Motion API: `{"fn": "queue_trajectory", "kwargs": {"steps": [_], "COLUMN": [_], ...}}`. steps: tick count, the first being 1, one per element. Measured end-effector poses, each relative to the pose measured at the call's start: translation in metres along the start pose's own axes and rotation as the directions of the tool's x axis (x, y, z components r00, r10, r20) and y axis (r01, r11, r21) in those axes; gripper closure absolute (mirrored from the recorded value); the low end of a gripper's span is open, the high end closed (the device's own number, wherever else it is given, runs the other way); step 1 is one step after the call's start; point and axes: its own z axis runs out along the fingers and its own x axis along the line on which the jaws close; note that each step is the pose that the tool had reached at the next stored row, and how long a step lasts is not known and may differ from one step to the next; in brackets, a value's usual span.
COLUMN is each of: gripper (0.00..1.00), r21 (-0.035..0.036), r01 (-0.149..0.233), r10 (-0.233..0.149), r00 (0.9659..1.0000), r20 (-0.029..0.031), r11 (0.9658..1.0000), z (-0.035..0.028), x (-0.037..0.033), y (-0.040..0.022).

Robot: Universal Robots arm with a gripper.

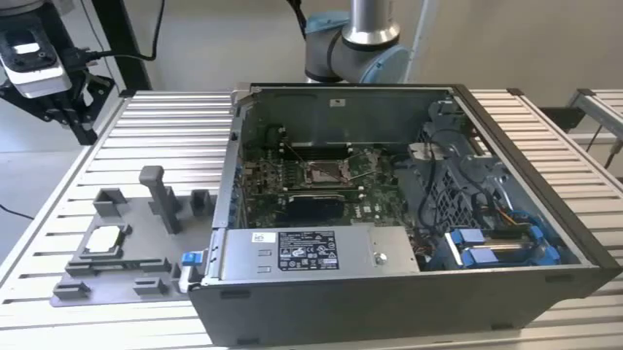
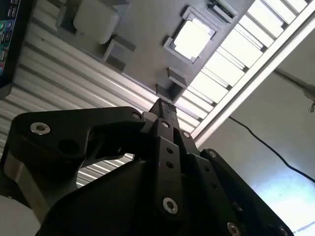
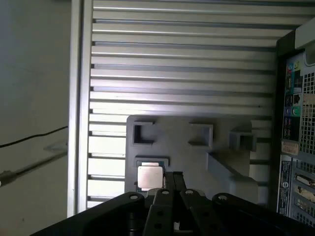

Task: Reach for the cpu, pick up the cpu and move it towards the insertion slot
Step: 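Reach for the cpu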

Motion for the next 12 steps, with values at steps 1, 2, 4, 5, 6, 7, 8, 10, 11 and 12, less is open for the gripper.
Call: {"fn": "queue_trajectory", "kwargs": {"steps": [1, 2, 4, 5, 6, 7, 8, 10, 11, 12], "gripper": [1.00, 1.00, 1.00, 1.00, 1.00, 1.00, 1.00, 1.00, 1.00, 1.00], "r21": [0.0000, -0.0001, -0.0001, 0.0000, -0.0001, -0.0001, 0.0000, 0.0000, 0.0000, -0.0001], "r01": [0.000, 0.000, 0.000, 0.000, 0.000, 0.000, 0.000, 0.000, 0.000, 0.000], "r10": [0.000, 0.000, 0.000, 0.000, 0.000, 0.000, 0.000, 0.000, 0.000, 0.000], "r00": [1.0000, 1.0000, 1.0000, 1.0000, 1.0000, 1.0000, 1.0000, 1.0000, 1.0000, 1.0000], "r20": [0.0001, 0.0002, 0.0002, 0.0001, 0.0001, 0.0001, 0.0000, 0.0001, 0.0000, 0.0001], "r11": [1.0000, 1.0000, 1.0000, 1.0000, 1.0000, 1.0000, 1.0000, 1.0000, 1.0000, 1.0000], "z": [0.0000, 0.0001, 0.0001, 0.0001, 0.0001, 0.0000, 0.0000, 0.0001, 0.0002, 0.0003], "x": [0.0000, 0.0001, 0.0008, 0.0013, 0.0018, 0.0022, 0.0026, 0.0043, 0.0055, 0.0072], "y": [0.0000, 0.0000, -0.0001, -0.0003, -0.0009, -0.0019, -0.0034, -0.0074, -0.0092, -0.0113]}}
